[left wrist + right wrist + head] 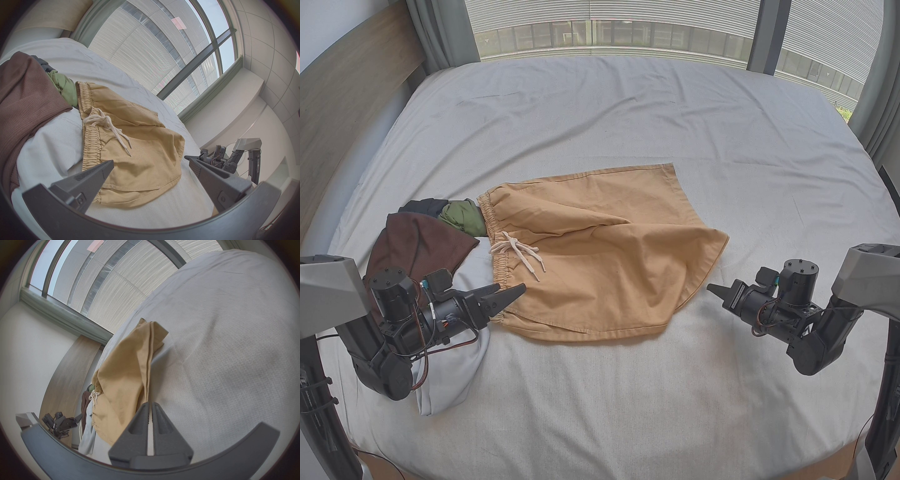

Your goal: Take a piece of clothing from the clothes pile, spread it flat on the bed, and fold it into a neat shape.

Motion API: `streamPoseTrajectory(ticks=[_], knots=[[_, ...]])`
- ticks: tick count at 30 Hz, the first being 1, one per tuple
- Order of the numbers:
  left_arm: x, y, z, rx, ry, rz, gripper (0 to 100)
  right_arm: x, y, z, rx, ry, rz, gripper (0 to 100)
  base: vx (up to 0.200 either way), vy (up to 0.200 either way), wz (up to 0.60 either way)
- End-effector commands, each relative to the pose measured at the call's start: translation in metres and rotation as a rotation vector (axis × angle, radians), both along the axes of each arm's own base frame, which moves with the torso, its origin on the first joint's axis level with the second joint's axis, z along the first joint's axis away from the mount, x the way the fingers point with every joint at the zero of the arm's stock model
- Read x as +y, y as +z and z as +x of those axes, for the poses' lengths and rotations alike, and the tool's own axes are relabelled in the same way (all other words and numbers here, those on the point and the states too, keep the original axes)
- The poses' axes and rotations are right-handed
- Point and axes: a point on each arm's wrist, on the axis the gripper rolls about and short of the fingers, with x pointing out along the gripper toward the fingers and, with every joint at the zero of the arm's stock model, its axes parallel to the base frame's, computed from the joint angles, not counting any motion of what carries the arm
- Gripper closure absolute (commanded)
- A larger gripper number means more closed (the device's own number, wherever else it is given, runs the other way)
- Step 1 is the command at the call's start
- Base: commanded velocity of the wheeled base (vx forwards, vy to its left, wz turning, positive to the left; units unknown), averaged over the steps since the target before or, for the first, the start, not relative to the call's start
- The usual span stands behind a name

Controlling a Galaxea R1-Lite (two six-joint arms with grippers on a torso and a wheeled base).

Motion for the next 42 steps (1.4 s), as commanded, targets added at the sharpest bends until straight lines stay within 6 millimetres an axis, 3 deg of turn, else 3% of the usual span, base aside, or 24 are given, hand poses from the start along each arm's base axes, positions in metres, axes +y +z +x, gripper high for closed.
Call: streamPoseTrajectory(ticks=[1,2,3,13,20,21,29,42], knots=[[0.0,0.0,0.0,-0.001,0.0,-0.001,0,0.007,-0.009,0.001,0.006,0.021,-0.021,100,0.0,0.0,0.0],[0.0,0.0,0.0,-0.001,0.0,-0.001,0,0.008,-0.011,0.001,-0.001,0.025,-0.025,100,0.0,0.0,0.0],[0.0,0.0,0.0,0.0,0.0,0.0,0,0.011,-0.012,0.001,-0.012,0.033,-0.023,0,0.0,0.0,0.0],[0.0,0.001,0.0,-0.004,0.001,-0.001,0,0.03,-0.034,0.012,-0.063,0.068,-0.01,0,0.0,0.0,0.0],[0.0,0.001,0.0,-0.001,0.0,-0.001,0,0.038,-0.035,0.019,-0.128,0.031,0.006,0,0.0,0.0,0.0],[0.0,0.001,0.0,-0.003,0.001,-0.001,0,0.038,-0.035,0.019,-0.132,0.031,0.008,100,0.0,0.0,0.0],[0.0,0.001,0.0,-0.003,0.001,-0.001,0,0.037,-0.035,0.018,-0.13,0.031,0.009,100,0.0,0.0,0.0],[0.0,-0.001,-0.001,0.003,0.0,0.0,0,0.026,-0.012,0.006,-0.13,0.032,0.027,100,0.0,0.0,0.0]])
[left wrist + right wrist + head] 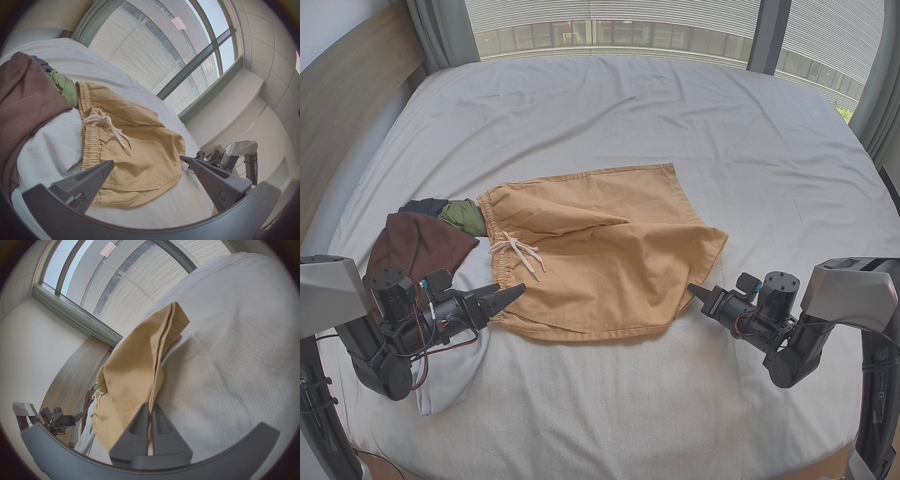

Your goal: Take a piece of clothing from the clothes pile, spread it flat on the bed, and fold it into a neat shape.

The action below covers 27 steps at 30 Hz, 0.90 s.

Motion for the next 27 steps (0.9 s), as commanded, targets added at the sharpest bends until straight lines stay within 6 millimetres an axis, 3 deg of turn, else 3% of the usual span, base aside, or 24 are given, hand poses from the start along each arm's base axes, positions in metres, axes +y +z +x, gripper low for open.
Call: streamPoseTrajectory(ticks=[1,7,18,27], knots=[[0.0,0.0,0.0,0.002,-0.001,0.0,0,-0.007,0.013,-0.008,0.005,0.0,0.001,100,0.0,0.0,0.0],[0.0,-0.001,0.0,0.003,-0.001,0.0,0,-0.02,0.013,-0.017,0.118,0.003,-0.028,100,0.0,0.0,0.0],[0.0,-0.004,0.0,0.013,-0.001,0.003,0,-0.055,0.033,-0.019,0.205,-0.07,-0.04,100,0.0,0.0,0.0],[0.001,-0.011,0.001,0.023,0.001,0.019,0,-0.06,0.027,-0.02,0.251,-0.076,-0.067,100,0.0,0.0,0.0]])
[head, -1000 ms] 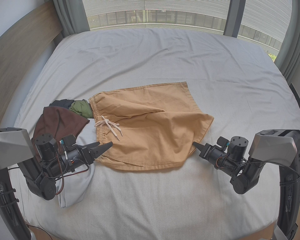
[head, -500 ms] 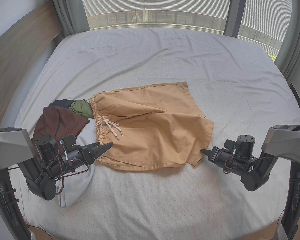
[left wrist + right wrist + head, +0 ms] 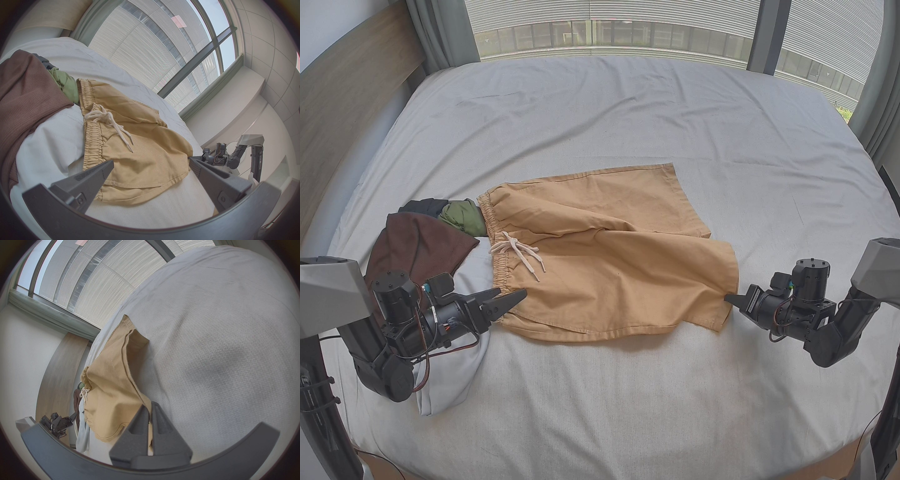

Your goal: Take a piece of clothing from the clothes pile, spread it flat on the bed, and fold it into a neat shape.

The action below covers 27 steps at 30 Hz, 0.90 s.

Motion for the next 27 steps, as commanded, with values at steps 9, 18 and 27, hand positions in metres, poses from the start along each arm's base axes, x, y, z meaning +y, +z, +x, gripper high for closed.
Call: streamPoseTrajectory(ticks=[9,18,27], knots=[[0.01,-0.006,0.001,0.02,0.024,0.002,0,-0.001,0.007,0.002,-0.062,0.014,-0.045,0,0.0,0.0,0.0],[0.019,-0.016,-0.013,0.101,0.05,0.0,0,0.001,0.044,-0.006,-0.214,0.021,-0.023,0,0.0,0.0,0.0],[0.029,-0.03,-0.012,0.155,0.087,0.006,0,0.019,0.064,-0.021,-0.267,0.078,-0.009,0,0.0,0.0,0.0]])
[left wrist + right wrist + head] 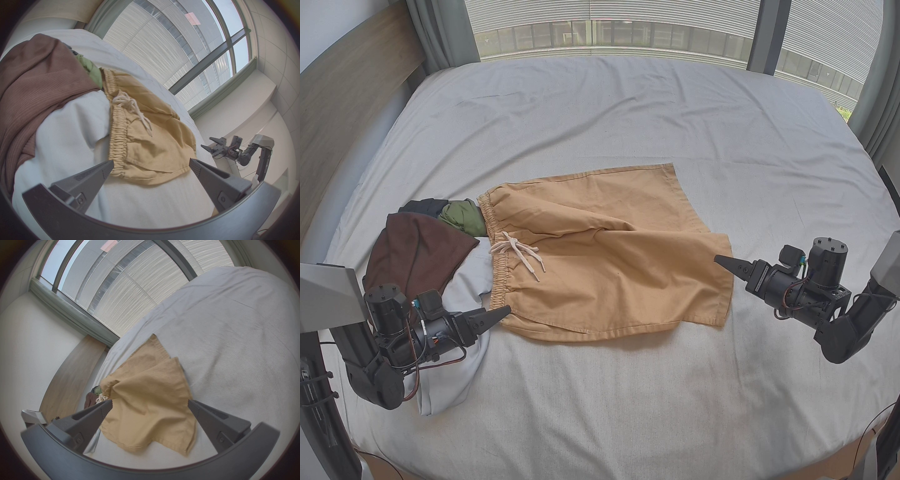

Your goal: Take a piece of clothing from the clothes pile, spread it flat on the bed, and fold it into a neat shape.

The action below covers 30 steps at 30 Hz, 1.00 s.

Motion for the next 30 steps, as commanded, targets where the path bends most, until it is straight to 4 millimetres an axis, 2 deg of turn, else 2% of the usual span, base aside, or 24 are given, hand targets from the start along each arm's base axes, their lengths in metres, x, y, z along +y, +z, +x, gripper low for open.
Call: streamPoseTrajectory(ticks=[1,9,19,30], knots=[[0.005,-0.013,0.002,0.042,0.019,0.004,0,0.009,0.014,-0.009,-0.038,0.029,0.008,0,0.0,0.0,0.0],[0.004,-0.027,0.006,0.079,0.02,0.009,0,0.014,0.013,-0.01,-0.038,0.043,0.008,0,0.0,0.0,0.0],[0.004,-0.035,0.023,0.055,0.02,0.007,0,0.019,0.012,-0.014,-0.065,0.06,0.013,0,0.0,0.0,0.0],[0.001,-0.037,0.028,0.048,0.015,0.006,0,0.021,0.013,-0.014,-0.068,0.068,0.014,0,0.0,0.0,0.0]])
